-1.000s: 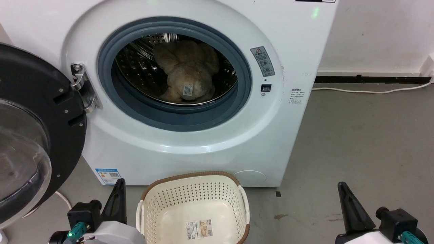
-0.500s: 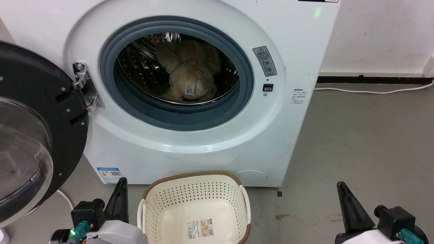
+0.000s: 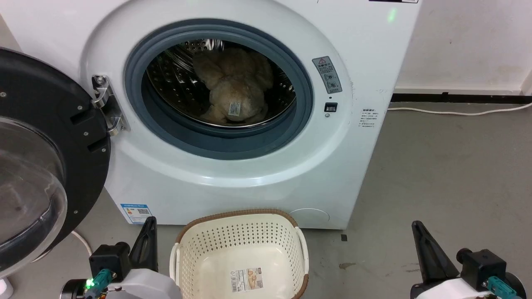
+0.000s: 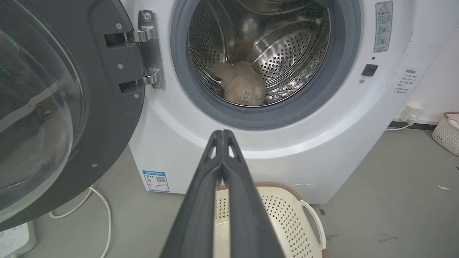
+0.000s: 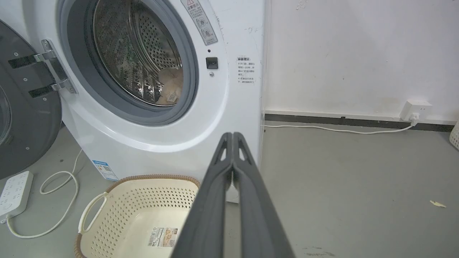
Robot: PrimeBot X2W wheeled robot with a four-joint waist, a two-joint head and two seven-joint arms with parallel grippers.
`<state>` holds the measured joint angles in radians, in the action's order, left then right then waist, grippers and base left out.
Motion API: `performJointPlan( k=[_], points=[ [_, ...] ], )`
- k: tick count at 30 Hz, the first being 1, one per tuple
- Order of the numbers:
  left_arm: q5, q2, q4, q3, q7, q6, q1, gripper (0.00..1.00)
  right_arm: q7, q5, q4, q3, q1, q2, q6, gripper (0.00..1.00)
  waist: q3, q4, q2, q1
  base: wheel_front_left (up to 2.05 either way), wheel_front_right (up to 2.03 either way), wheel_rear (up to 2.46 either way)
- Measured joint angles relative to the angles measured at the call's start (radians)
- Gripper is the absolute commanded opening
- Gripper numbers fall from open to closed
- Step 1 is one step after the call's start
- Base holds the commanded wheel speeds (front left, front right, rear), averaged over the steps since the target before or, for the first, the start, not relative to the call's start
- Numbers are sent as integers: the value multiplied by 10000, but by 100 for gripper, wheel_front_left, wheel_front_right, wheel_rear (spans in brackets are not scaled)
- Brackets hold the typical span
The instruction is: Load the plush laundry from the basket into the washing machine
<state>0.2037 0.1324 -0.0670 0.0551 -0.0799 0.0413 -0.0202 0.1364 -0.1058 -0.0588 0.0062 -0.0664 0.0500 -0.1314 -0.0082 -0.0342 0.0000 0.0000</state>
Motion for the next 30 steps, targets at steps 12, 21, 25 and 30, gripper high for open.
performJointPlan(
  k=[12,21,25,30],
  points=[
    [-268,-148,100,-46,104,-21,2,0,-203,113,65,-6,134,0,0,0,12,49,0,0,0,0,0],
    [-456,-221,155,-88,180,-90,3,0,-318,263,119,-8,151,0,0,0,21,86,0,0,0,0,0],
    [-546,-238,178,-111,221,-94,5,0,-389,290,140,-10,159,0,0,0,24,102,0,0,0,0,0],
    [-708,-270,230,-157,276,-105,6,0,-470,349,176,-15,165,0,0,0,29,122,0,0,0,0,0]
  ],
)
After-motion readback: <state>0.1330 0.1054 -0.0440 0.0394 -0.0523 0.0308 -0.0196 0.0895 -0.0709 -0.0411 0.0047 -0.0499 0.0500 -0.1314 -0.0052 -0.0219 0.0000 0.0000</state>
